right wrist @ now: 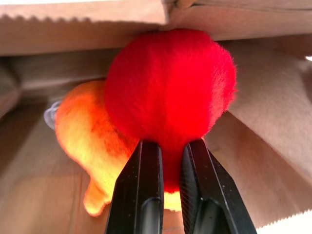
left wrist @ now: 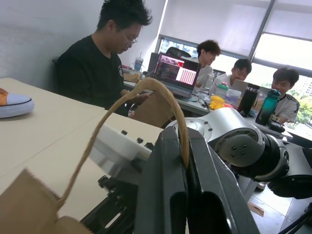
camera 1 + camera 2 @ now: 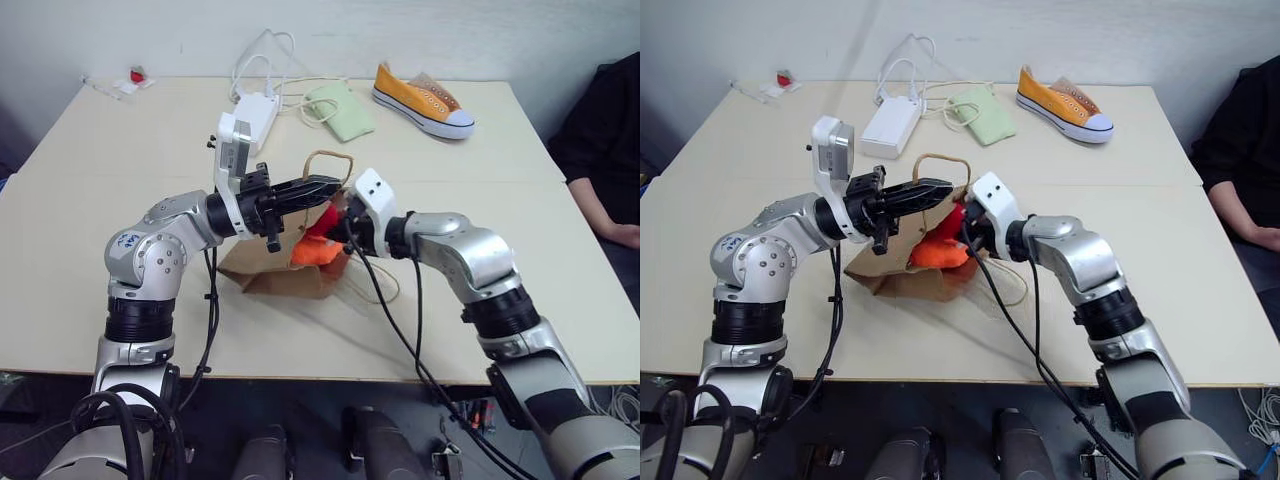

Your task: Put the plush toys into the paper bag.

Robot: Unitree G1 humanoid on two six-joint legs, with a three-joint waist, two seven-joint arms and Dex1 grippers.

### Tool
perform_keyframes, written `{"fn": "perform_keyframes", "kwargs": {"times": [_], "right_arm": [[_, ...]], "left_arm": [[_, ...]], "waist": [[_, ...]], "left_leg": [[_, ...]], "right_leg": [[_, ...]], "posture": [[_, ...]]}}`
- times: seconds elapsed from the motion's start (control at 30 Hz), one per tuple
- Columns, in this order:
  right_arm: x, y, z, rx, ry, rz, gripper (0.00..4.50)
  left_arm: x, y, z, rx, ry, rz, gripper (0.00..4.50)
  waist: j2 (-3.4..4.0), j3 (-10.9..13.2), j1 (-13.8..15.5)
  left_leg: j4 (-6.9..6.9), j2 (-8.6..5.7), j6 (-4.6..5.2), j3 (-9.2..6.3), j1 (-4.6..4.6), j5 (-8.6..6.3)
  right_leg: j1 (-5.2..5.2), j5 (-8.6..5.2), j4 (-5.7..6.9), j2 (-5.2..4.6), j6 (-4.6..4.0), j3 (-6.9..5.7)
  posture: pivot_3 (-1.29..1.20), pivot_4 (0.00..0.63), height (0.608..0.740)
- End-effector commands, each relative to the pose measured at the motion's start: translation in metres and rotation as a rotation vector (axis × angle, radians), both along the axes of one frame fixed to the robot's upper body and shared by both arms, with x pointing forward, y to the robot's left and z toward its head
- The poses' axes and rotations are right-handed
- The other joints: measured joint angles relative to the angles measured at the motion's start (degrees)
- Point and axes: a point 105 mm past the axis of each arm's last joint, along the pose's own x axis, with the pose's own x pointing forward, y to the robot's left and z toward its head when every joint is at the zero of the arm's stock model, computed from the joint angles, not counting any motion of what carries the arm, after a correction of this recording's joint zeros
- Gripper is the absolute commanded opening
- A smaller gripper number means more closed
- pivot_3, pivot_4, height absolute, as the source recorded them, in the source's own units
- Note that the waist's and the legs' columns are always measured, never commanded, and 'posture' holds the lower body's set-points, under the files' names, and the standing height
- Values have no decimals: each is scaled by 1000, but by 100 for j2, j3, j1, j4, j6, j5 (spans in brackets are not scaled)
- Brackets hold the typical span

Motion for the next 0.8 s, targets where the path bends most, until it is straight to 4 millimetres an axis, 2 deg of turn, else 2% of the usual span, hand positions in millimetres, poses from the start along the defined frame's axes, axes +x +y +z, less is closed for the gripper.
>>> {"fn": "perform_keyframes", "kwargs": {"times": [0.03,0.2,0.3,0.43,0.5,0.57,0.67,0.73,0.8], "right_arm": [[2,6,21,74,-40,5,1707],[-8,4,31,115,-32,22,3519],[-17,-8,38,112,-55,14,4383],[-29,-34,47,140,-35,-34,4447],[-45,-69,39,149,31,-106,4447],[-57,-89,30,171,106,-170,4447],[-68,-104,8,247,251,-254,4447],[-70,-110,-10,307,349,-327,4447],[-69,-112,-20,344,404,-372,4447]], "left_arm": [[-5,0,5,-9,-36,-3,0],[-3,4,4,-10,-31,13,0],[1,8,3,-8,-27,33,0],[2,10,2,-7,-26,40,0],[1,9,2,-5,-26,37,0],[0,9,1,-5,-28,36,0],[-1,9,1,-8,-29,37,0],[-1,9,1,-7,-29,38,0],[0,9,1,-6,-30,39,0]], "waist": [[0,0,4],[0,0,8],[1,0,15],[0,0,33],[1,0,54],[0,0,103],[0,0,83],[0,0,27],[2,0,9]], "left_leg": [[0,1,0,-1,0,0],[9,-1,0,-14,-31,0],[9,-1,0,-19,-41,0],[8,-3,0,-23,-44,0],[8,-5,1,-25,-45,0],[5,-5,1,-42,-47,0],[4,-7,2,-41,-46,0],[4,-6,-2,-40,-40,4],[4,-6,-6,-39,-32,7]], "right_leg": [[0,0,0,0,0,-2],[-18,0,0,-5,0,-13],[-25,0,0,-5,0,-17],[-26,0,-2,-8,0,-20],[-25,0,-2,-11,0,-22],[-20,0,-9,-12,0,-27],[-17,0,-10,-13,0,-25],[-15,0,-2,-11,0,-23],[-13,0,6,-9,0,-19]], "posture": [[0,150,740],[0,150,740],[0,150,740],[0,150,740],[0,150,740],[0,150,740],[0,150,740],[0,150,740],[0,150,740]]}}
